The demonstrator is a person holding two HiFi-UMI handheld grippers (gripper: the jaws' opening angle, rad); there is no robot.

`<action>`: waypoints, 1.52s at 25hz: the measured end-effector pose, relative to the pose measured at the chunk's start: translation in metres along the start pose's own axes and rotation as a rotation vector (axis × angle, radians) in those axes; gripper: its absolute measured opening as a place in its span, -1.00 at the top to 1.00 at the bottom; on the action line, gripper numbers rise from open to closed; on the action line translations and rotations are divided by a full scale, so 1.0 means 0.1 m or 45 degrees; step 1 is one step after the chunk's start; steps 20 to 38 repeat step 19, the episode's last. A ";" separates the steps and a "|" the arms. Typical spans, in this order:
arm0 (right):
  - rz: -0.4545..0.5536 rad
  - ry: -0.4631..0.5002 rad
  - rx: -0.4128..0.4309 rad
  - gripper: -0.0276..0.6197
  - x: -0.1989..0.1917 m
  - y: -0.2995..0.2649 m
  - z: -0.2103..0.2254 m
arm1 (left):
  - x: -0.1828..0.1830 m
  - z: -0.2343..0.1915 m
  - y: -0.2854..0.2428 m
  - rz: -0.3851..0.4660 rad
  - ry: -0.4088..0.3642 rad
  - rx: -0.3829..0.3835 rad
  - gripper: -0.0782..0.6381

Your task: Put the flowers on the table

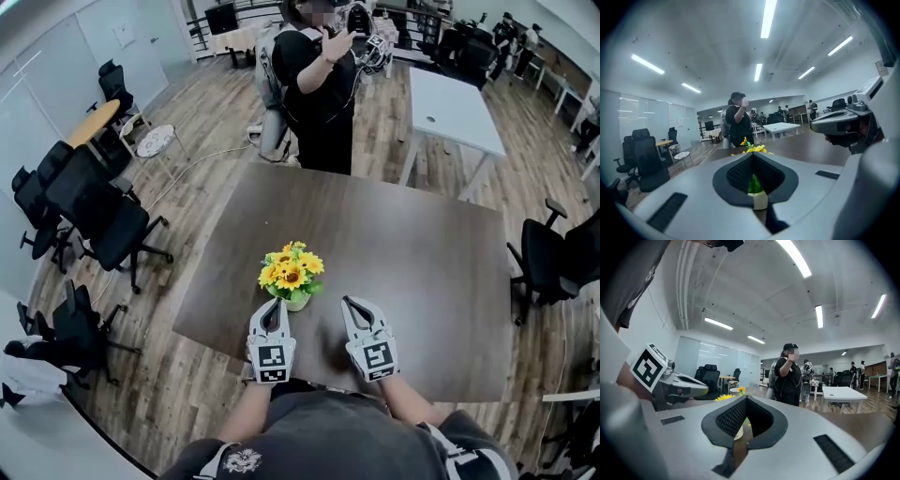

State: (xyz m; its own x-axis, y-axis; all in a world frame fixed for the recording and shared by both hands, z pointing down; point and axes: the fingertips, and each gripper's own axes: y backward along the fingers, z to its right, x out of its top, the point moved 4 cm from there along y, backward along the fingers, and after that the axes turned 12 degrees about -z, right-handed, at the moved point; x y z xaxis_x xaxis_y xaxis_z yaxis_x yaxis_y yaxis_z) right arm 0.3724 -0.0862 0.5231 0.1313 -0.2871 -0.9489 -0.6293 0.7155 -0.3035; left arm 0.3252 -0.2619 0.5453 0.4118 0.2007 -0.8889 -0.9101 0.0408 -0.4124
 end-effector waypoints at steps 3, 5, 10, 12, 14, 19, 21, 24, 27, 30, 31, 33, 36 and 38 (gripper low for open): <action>-0.007 0.009 -0.010 0.84 0.03 0.02 0.00 | 0.02 0.01 0.02 0.006 -0.004 -0.001 0.76; -0.001 0.024 -0.010 0.84 0.05 0.02 0.01 | 0.03 0.02 0.02 0.011 0.002 -0.001 0.76; 0.025 0.029 -0.022 0.84 0.09 0.03 0.02 | 0.02 0.04 0.02 -0.001 0.009 -0.003 0.76; 0.022 0.031 -0.029 0.84 0.09 0.05 0.04 | 0.03 0.05 0.03 -0.006 0.009 -0.008 0.76; 0.018 0.029 -0.034 0.84 0.08 0.07 0.06 | 0.04 0.09 0.02 -0.012 0.004 -0.019 0.76; 0.015 0.023 -0.043 0.84 0.05 0.09 0.11 | 0.03 0.16 -0.03 -0.025 -0.007 -0.037 0.76; 0.015 0.023 -0.043 0.84 0.05 0.09 0.11 | 0.03 0.16 -0.03 -0.025 -0.007 -0.037 0.76; 0.015 0.023 -0.043 0.84 0.05 0.09 0.11 | 0.03 0.16 -0.03 -0.025 -0.007 -0.037 0.76; 0.015 0.023 -0.043 0.84 0.05 0.09 0.11 | 0.03 0.16 -0.03 -0.025 -0.007 -0.037 0.76; 0.015 0.023 -0.043 0.84 0.05 0.09 0.11 | 0.03 0.16 -0.03 -0.025 -0.007 -0.037 0.76; 0.015 0.023 -0.043 0.84 0.05 0.09 0.11 | 0.03 0.16 -0.03 -0.025 -0.007 -0.037 0.76; 0.015 0.023 -0.043 0.84 0.05 0.09 0.11 | 0.03 0.16 -0.03 -0.025 -0.007 -0.037 0.76; 0.015 0.023 -0.043 0.84 0.05 0.09 0.11 | 0.03 0.16 -0.03 -0.025 -0.007 -0.037 0.76; 0.015 0.023 -0.043 0.84 0.05 0.09 0.11 | 0.03 0.16 -0.03 -0.025 -0.007 -0.037 0.76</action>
